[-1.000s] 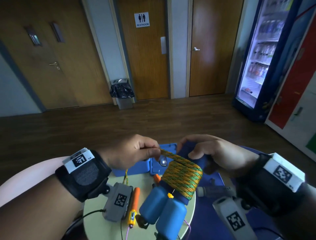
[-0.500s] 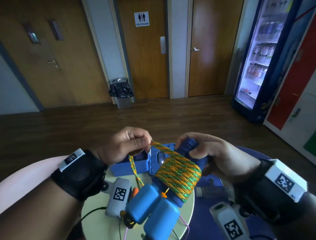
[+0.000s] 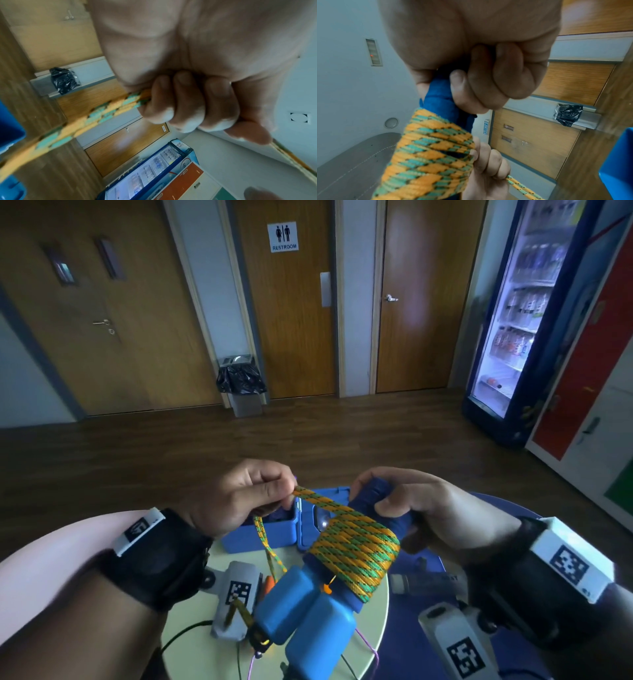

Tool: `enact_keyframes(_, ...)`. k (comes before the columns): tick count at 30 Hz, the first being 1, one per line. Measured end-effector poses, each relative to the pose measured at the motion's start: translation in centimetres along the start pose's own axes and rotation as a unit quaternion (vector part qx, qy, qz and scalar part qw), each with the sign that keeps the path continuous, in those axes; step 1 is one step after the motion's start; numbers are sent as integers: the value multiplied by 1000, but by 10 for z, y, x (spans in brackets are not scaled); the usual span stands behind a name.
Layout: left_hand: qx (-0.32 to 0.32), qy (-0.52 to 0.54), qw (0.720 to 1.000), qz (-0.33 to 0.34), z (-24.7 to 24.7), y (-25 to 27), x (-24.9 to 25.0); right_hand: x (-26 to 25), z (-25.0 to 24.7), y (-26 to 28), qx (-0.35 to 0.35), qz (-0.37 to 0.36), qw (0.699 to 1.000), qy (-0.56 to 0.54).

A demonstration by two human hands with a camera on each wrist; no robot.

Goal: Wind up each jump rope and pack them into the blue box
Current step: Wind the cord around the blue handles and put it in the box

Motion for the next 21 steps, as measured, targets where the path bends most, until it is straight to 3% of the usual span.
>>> enact_keyframes(5, -24, 29, 999, -13, 15, -7, -13, -3, 12, -3, -25, 7, 997, -66)
enact_keyframes(9, -24, 112, 993, -33, 22, -15, -29, -4, 15, -8, 10, -30, 990, -137)
enact_keyframes(12, 13, 270, 956, -114, 33, -21, -69, 3, 16, -13, 50, -52, 982, -175)
enact_keyframes(14, 56, 352, 925, -132, 48, -22, -83, 9, 19, -17, 69, -59, 977, -191)
enact_keyframes(17, 98, 392, 912, -75, 73, -17, -65, 17, 22, -21, 99, -72, 971, -207)
enact_keyframes(19, 134, 359, 923, -30, 82, -12, -53, 21, 22, -22, 125, -80, 968, -203)
enact_keyframes(21, 202, 287, 936, -26, 81, -7, -52, 25, 24, -23, 147, -94, 964, -200)
Point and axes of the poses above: each hand's wrist, its own y-axis away from the middle knuckle, its own z-axis out of the palm, x = y × z, the point moved 6 cm from there along -y, towards the middle knuckle, and after that the axes turned 14 degrees about -z, right-handed, at the moved point
